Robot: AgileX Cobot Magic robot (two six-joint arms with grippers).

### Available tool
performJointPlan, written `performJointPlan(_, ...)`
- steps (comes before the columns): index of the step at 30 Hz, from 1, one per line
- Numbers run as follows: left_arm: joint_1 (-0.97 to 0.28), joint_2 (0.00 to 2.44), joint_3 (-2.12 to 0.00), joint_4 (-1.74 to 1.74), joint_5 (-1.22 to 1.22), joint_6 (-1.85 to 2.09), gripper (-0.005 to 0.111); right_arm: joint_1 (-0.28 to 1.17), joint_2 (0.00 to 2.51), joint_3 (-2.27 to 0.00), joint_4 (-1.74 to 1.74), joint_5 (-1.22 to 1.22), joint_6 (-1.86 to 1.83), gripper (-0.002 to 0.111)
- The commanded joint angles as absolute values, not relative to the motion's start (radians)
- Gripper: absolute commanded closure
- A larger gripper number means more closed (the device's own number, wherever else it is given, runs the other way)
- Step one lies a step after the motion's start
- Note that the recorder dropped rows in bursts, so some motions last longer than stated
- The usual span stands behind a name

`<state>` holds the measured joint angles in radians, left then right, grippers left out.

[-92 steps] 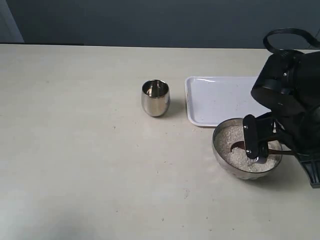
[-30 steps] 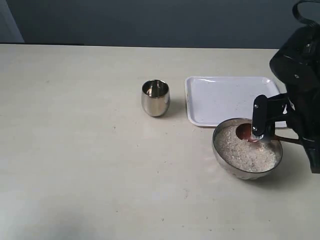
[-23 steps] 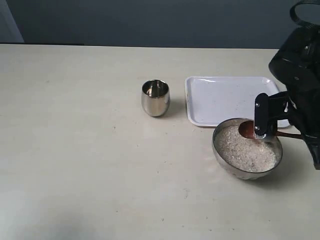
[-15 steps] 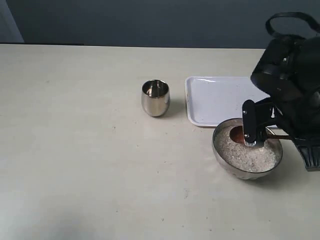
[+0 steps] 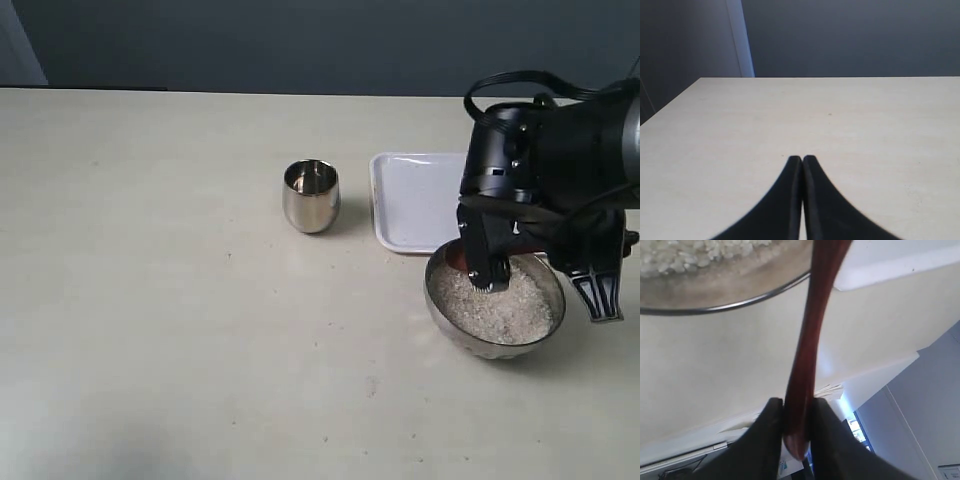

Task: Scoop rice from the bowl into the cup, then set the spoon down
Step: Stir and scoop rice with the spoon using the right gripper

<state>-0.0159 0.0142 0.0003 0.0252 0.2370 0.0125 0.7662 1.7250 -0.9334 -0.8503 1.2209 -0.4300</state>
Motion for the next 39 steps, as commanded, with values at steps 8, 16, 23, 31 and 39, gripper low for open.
performJointPlan(8, -0.023, 0.017, 0.0, 0.028, 0.232, 0.01, 0.106, 0.77, 1.726, -0.872, -0.863, 1.221, -0.4, 0.109)
performJointPlan(16, -0.023, 0.017, 0.0, 0.028, 0.232, 0.01, 0.106, 0.839, 1.752, -0.872, -0.808, 1.221, -0.449, 0.109)
performJointPlan(23, -0.023, 0.015, 0.0, 0.028, 0.232, 0.01, 0.106, 0.849, 1.771, -0.872, -0.801, 1.221, -0.46, 0.109)
performJointPlan(31, -0.023, 0.015, 0.0, 0.028, 0.232, 0.01, 0.106, 0.849, 1.77, -0.896, -0.697, 1.221, -0.526, 0.109)
performJointPlan(39, -0.023, 0.015, 0.0, 0.028, 0.232, 0.01, 0.106, 0.832, 1.77, -0.905, -0.688, 1.221, -0.526, 0.109)
